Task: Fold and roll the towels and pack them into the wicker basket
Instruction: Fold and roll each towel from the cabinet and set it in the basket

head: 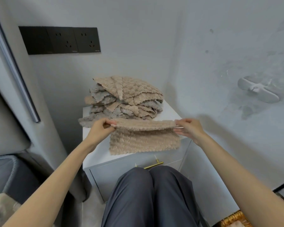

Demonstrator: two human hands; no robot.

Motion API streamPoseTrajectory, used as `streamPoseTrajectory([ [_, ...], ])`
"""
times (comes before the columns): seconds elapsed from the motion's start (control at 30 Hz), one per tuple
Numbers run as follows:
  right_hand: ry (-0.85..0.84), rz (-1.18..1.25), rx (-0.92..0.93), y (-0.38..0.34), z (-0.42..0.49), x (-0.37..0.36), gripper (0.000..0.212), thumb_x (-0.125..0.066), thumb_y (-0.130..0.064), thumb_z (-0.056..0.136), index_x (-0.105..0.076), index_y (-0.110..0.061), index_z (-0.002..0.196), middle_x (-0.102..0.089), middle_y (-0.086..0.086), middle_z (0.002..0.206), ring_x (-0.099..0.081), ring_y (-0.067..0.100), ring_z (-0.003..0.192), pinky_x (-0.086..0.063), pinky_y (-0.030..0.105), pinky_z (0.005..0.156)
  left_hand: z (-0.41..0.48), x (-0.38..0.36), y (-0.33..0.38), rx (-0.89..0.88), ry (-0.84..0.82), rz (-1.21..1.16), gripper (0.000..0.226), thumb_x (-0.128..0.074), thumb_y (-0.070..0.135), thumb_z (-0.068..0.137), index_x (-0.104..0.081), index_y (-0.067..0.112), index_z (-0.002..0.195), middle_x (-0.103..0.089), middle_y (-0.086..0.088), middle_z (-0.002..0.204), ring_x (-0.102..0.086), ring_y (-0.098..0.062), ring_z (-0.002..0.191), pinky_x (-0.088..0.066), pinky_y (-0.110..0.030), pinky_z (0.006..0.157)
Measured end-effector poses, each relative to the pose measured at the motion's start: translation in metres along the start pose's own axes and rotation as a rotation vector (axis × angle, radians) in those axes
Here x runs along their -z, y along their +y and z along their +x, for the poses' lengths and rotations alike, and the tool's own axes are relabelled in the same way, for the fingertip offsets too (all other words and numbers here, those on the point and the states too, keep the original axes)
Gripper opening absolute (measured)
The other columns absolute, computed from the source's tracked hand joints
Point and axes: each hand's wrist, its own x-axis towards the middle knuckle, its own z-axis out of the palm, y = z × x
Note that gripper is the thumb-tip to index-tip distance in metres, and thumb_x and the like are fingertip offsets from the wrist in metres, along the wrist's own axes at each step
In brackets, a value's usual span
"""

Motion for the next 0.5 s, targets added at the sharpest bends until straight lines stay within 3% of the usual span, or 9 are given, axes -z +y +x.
streamPoseTrajectory([
  [0.1,-0.013,0.0,-0.023,0.007,-0.011,-0.001,0.017,-0.068,0.003,0.083,-0.056,-0.004,0.093,-0.067,0.02,0.092,-0.07,0.025,0.066,-0.06,0.027,0.06,-0.006,0.0,-0.005,0.241,-0.034,-0.506,0.027,-0.043,-0.014,0.088,-0.063,-0.001,0.099,-0.063,-0.01,0.097,-0.061,-0.014,0.088,-0.056,-0.019,0.074],
  [0.17,-0.018,0.004,-0.042,0.01,-0.018,-0.003,0.02,-0.066,0.007,0.083,-0.053,-0.006,0.091,-0.065,0.019,0.091,-0.068,0.026,0.069,-0.059,0.027,0.057,-0.013,-0.002,-0.007,0.377,-0.005,-0.753,0.018,-0.045,-0.006,0.092,-0.063,-0.003,0.096,-0.065,-0.012,0.093,-0.063,-0.016,0.085,-0.058,-0.022,0.073],
  [0.2,-0.024,-0.001,-0.053,0.012,-0.021,-0.003,0.021,-0.064,0.009,0.083,-0.051,-0.007,0.088,-0.064,0.017,0.089,-0.067,0.026,0.069,-0.059,0.026,0.056,-0.016,-0.004,-0.008,0.395,0.001,-0.737,0.013,-0.051,0.001,0.093,-0.064,-0.001,0.092,-0.065,-0.011,0.092,-0.063,-0.016,0.083,-0.058,-0.024,0.072],
  [0.27,-0.039,-0.014,-0.075,0.017,-0.025,-0.003,0.022,-0.062,0.01,0.083,-0.05,-0.008,0.084,-0.063,0.014,0.084,-0.066,0.026,0.068,-0.059,0.026,0.055,-0.023,-0.01,-0.013,0.353,-0.01,-0.481,0.01,-0.066,0.008,0.087,-0.065,0.002,0.095,-0.066,-0.01,0.098,-0.063,-0.015,0.086,-0.055,-0.026,0.074],
  [0.37,-0.036,-0.046,-0.087,0.023,-0.027,-0.003,0.021,-0.064,0.004,0.084,-0.049,-0.01,0.087,-0.064,0.011,0.088,-0.067,0.023,0.07,-0.059,0.027,0.059,-0.027,-0.021,-0.021,0.286,0.064,-0.2,0.039,-0.079,0.005,0.075,-0.059,0.006,0.109,-0.059,-0.006,0.105,-0.057,-0.019,0.097,-0.049,-0.032,0.082],
  [0.5,0.041,-0.14,-0.03,0.028,-0.025,-0.004,0.014,-0.065,-0.004,0.086,-0.053,-0.008,0.09,-0.06,0.009,0.1,-0.062,0.022,0.084,-0.058,0.032,0.071,-0.027,-0.029,-0.02,0.146,0.133,-0.083,0.028,-0.071,-0.002,0.079,-0.061,0.01,0.102,-0.057,-0.006,0.106,-0.057,-0.021,0.09,-0.05,-0.035,0.077],
])
